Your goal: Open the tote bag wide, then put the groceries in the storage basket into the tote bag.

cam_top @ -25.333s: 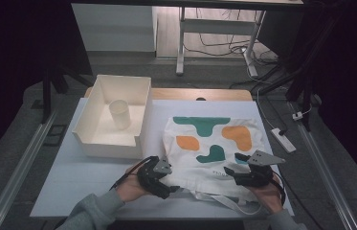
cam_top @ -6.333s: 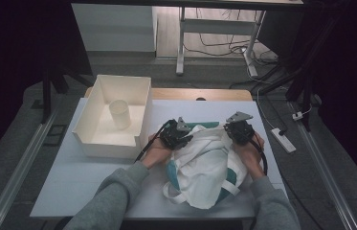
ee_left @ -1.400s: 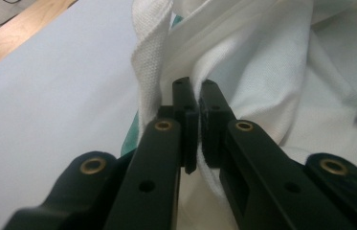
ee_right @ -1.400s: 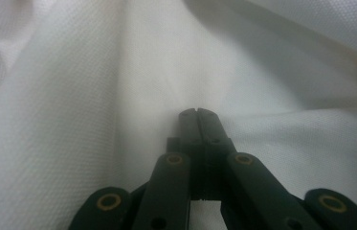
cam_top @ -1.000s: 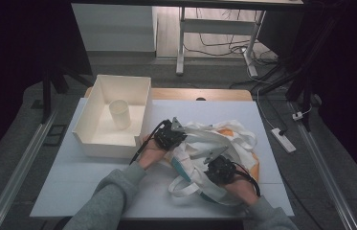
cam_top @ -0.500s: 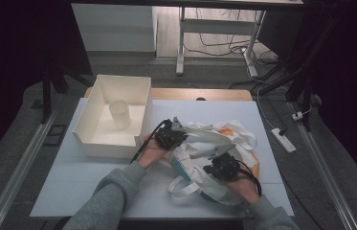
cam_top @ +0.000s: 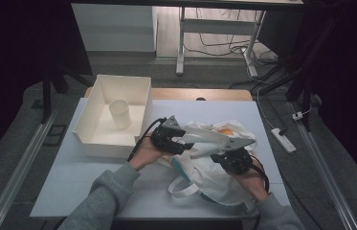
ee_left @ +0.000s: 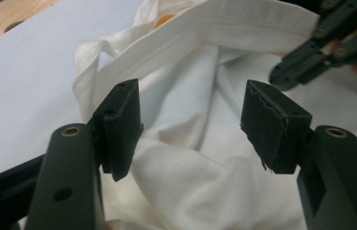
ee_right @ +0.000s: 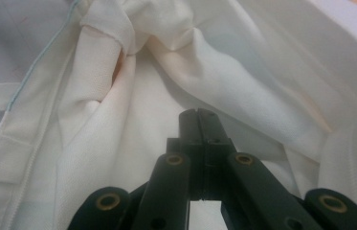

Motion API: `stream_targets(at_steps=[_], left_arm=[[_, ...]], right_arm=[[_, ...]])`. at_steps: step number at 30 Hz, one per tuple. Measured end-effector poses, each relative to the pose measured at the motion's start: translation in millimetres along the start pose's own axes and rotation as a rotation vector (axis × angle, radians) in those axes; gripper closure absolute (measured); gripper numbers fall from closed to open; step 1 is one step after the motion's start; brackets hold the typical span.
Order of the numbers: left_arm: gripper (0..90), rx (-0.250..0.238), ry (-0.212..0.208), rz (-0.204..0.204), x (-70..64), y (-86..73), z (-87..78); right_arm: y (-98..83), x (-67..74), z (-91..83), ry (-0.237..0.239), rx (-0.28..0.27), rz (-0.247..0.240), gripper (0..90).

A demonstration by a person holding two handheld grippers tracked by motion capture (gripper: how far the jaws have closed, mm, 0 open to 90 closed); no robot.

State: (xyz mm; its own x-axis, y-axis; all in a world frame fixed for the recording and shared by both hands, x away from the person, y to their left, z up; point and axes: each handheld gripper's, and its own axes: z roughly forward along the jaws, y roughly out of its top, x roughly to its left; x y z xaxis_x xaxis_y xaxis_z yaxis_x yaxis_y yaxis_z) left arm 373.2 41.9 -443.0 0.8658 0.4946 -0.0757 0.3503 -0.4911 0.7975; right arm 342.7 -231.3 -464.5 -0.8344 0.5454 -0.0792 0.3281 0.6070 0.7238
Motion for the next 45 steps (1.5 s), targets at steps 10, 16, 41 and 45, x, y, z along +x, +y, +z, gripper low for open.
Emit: stream_targets(at_steps=[10, 16, 41, 45], left_arm=[[35.8, -0.027, 0.001, 0.031, -4.2, 3.8, -39.0], [34.9, -0.015, 0.029, 0.012, 3.0, 1.8, -52.9], [31.4, -0.02, 0.224, -0.109, 40.7, -31.2, -102.0], [30.8, -0.017, 0.253, -0.137, 50.3, -33.8, -102.6]], right_arm=[[-1.6, 3.1, -5.3, -0.009, -0.072, 0.0, 60.3], [-3.9, 0.3, -11.6, -0.006, -0.124, 0.032, 54.8], [-9.6, -2.3, -8.5, -0.021, -0.101, 0.048, 47.1], [-8.9, -0.7, -7.9, -0.016, -0.102, 0.043, 47.1]])
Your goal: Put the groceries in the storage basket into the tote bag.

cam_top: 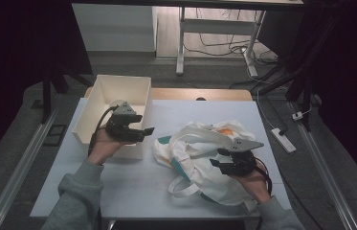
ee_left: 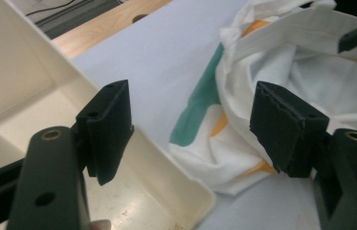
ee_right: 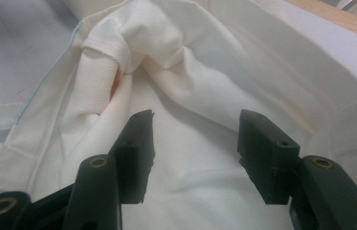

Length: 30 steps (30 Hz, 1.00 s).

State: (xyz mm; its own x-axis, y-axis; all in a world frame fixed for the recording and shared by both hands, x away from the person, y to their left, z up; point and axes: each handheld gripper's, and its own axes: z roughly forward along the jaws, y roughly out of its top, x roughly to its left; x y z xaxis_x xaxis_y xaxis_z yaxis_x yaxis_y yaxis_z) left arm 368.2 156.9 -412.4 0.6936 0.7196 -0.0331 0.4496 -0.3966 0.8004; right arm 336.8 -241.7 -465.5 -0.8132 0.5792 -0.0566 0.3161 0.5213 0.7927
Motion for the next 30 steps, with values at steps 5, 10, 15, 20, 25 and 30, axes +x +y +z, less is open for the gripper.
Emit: stream_targets(at_steps=[5, 10, 15, 20, 25, 30], left_arm=[[30.3, 0.005, 0.037, -0.023, 11.9, -2.7, -0.1], [30.0, -0.019, 0.085, -0.055, 26.6, -3.0, -9.4], [29.1, -0.016, 0.124, -0.069, 40.6, -1.0, -13.6], [25.4, 0.004, 0.192, -0.088, 54.3, -0.9, -11.6], [20.8, 0.04, 0.253, -0.122, 71.2, -6.4, -4.7], [18.7, 0.072, 0.275, -0.168, 88.9, -13.9, 3.5]], right_arm=[[-0.4, 1.7, 1.6, 0.001, 0.009, -0.003, 47.1], [-0.2, 3.8, 4.3, 0.015, 0.021, -0.007, 46.8], [-0.4, 5.2, 6.6, 0.02, 0.03, -0.012, 46.6], [-0.2, 5.5, 6.6, 0.018, 0.029, -0.013, 46.6], [-0.8, 5.5, 7.9, 0.022, 0.034, -0.014, 46.5], [-0.9, 6.3, 8.7, 0.023, 0.038, -0.017, 46.5]])
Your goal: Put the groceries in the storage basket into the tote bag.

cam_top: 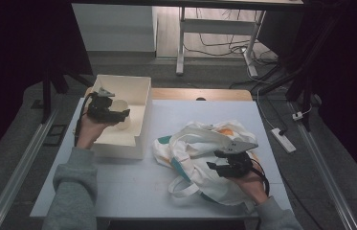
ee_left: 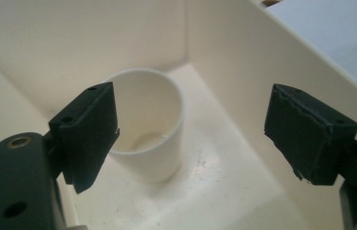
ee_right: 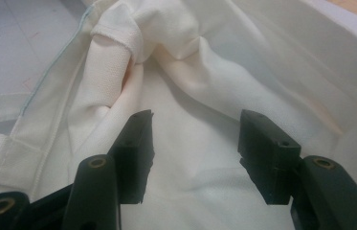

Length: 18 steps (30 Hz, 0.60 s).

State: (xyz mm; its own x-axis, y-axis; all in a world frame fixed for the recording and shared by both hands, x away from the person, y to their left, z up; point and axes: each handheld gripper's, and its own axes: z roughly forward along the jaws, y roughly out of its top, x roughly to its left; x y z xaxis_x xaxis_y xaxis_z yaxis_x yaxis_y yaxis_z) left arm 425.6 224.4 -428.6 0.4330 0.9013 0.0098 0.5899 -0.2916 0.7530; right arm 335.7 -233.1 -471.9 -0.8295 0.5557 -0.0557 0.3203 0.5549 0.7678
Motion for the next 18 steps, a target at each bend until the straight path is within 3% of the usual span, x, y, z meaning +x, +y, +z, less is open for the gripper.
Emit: stream_targets(at_steps=[4, 8, 12, 18], left_arm=[[15.2, 0.028, -0.013, -0.028, 7.5, -1.2, 8.6], [12.1, 0.057, 0.015, -0.027, 10.6, 1.5, 16.2], [10.3, 0.082, 0.012, -0.07, 17.7, 4.2, 26.8], [7.0, 0.121, 0.016, -0.087, 24.6, 5.5, 41.4]], right_arm=[[0.5, 0.0, 0.2, -0.001, -0.001, -0.001, 46.4], [0.3, 0.7, 1.2, 0.003, 0.005, -0.008, 46.3], [-0.2, 0.0, 1.6, 0.007, 0.005, -0.004, 46.2], [-0.6, 0.5, 2.9, 0.01, 0.014, -0.006, 46.0]])
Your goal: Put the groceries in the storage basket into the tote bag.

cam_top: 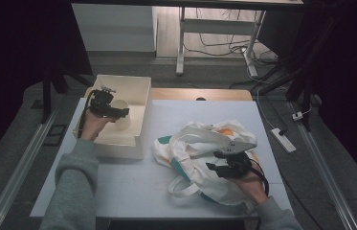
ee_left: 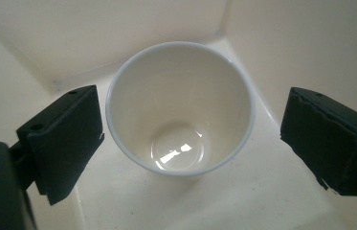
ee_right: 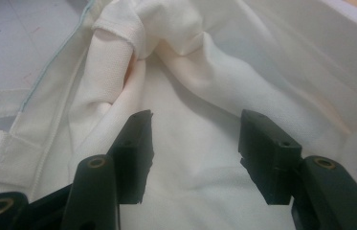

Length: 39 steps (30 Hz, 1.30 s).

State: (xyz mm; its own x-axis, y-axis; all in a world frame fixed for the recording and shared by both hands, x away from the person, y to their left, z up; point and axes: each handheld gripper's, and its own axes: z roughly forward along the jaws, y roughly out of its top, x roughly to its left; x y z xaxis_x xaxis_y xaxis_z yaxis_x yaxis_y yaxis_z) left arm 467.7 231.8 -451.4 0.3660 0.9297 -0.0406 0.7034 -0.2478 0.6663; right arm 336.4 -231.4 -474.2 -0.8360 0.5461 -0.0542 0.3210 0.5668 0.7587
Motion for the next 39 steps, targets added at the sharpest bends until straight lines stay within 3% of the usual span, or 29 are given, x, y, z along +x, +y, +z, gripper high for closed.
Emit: stream_targets(at_steps=[4, 12, 14, 19, 27, 32, 39], left_arm=[[5.8, 0.01, 0.028, 0.006, -2.0, 3.1, 5.1], [11.8, 0.026, 0.006, -0.027, 5.8, 1.6, 25.5], [17.5, 0.011, -0.025, -0.043, 8.3, 0.2, 27.3], [19.1, 0.014, -0.029, -0.025, 7.1, -0.1, 26.5], [19.3, -0.016, -0.019, 0.002, -0.3, 2.3, 8.5], [19.3, -0.069, -0.02, 0.017, -6.3, 2.9, -11.7], [19.3, -0.147, -0.055, 0.015, -13.8, -0.3, -34.8]], right_arm=[[-0.1, 0.6, 1.5, -0.001, 0.009, -0.002, 45.0], [-0.2, 1.6, 2.3, -0.006, 0.014, -0.007, 44.0], [-0.3, 0.9, 2.3, -0.008, 0.013, -0.007, 43.9], [-0.4, 0.9, 2.4, -0.009, 0.012, -0.007, 43.8], [-0.1, 1.1, 1.6, -0.013, 0.008, -0.006, 43.8], [-0.2, 0.3, 0.8, -0.015, 0.001, -0.004, 43.8], [0.4, 1.4, 0.4, -0.019, -0.002, -0.007, 43.8]])
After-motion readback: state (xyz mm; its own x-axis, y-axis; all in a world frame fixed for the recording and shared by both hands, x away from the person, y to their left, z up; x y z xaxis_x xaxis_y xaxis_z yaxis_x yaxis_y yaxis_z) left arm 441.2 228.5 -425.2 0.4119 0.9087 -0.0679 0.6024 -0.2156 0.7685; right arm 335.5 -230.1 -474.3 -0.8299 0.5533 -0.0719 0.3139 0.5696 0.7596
